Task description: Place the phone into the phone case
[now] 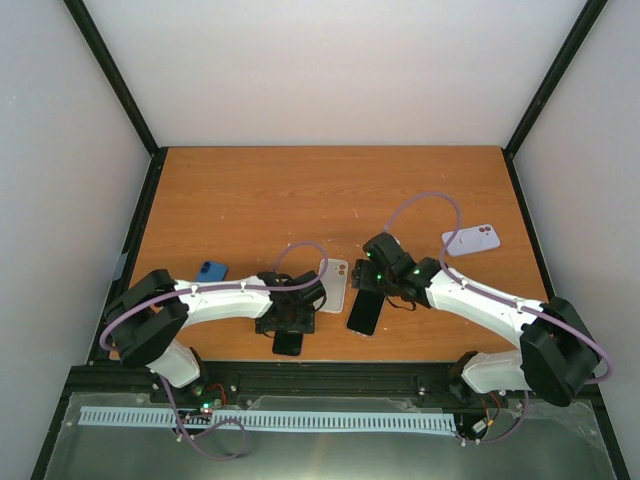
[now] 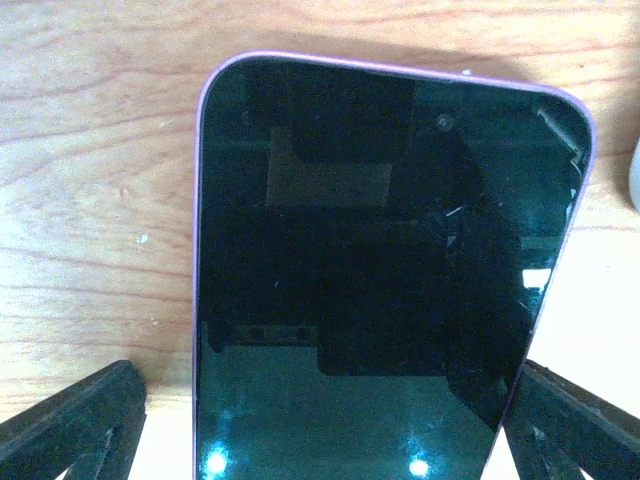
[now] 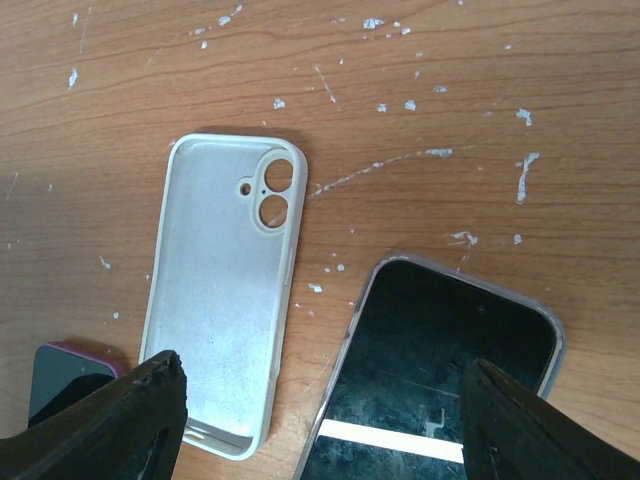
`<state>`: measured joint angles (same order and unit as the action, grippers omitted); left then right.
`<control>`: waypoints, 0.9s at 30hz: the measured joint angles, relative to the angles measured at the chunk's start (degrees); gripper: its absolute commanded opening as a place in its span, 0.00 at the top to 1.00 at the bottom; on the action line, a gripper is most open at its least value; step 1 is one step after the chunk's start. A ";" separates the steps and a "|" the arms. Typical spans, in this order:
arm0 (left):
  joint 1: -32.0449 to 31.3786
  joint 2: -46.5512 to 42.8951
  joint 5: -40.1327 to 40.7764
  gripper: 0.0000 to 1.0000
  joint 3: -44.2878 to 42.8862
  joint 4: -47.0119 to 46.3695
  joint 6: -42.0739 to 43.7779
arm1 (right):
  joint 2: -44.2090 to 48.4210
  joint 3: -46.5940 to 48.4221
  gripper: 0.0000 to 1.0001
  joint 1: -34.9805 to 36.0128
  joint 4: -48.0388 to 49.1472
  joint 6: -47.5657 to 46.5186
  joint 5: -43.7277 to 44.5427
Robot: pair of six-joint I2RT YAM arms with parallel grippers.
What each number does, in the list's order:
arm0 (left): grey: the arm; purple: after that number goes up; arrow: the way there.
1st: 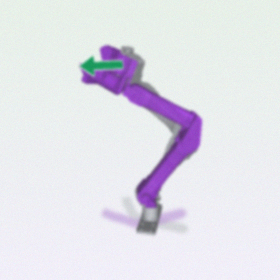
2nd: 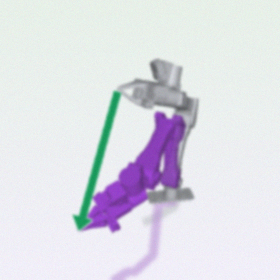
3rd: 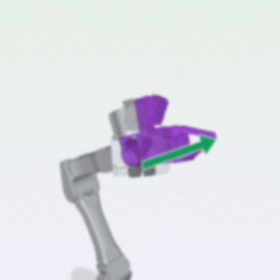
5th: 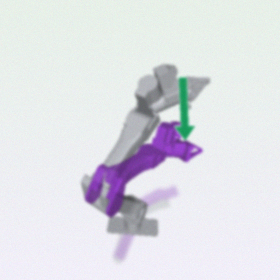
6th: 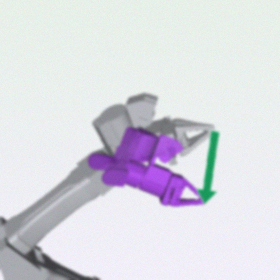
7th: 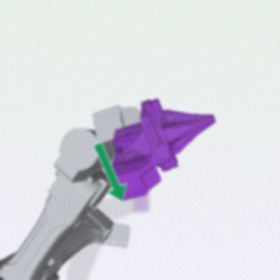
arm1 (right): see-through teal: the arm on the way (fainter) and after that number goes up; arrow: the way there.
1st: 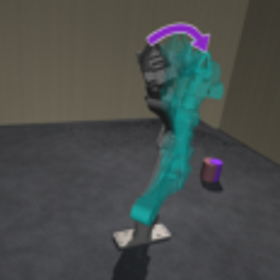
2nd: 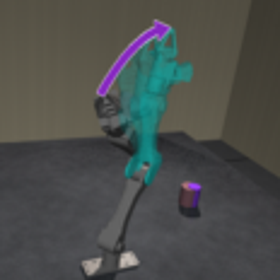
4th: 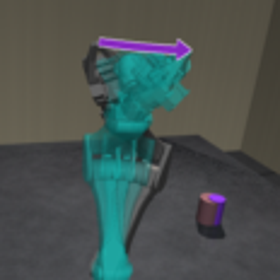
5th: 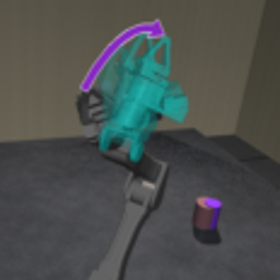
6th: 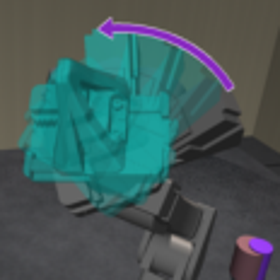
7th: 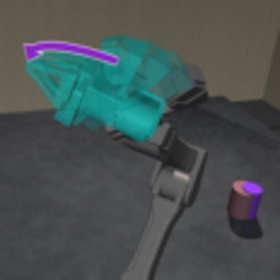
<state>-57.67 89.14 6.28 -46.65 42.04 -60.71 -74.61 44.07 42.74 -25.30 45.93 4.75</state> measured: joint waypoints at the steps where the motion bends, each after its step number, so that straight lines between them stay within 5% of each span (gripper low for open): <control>1: 0.02 0.00 -0.02 0.05 0.00 -0.02 0.55 | 0.00 0.00 0.27 -0.09 0.15 0.00 0.00; 20: 0.02 -0.94 -0.70 0.31 1.05 -2.75 6.36 | 0.02 -0.44 0.27 -0.70 1.40 0.20 -0.61; 27: 0.02 -2.54 -1.79 0.33 2.34 -4.83 6.25 | 0.42 -1.57 0.27 -0.70 1.97 0.20 -0.96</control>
<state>-57.65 86.61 4.49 -44.31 37.21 -54.46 -74.19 42.50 42.04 -23.33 46.13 3.79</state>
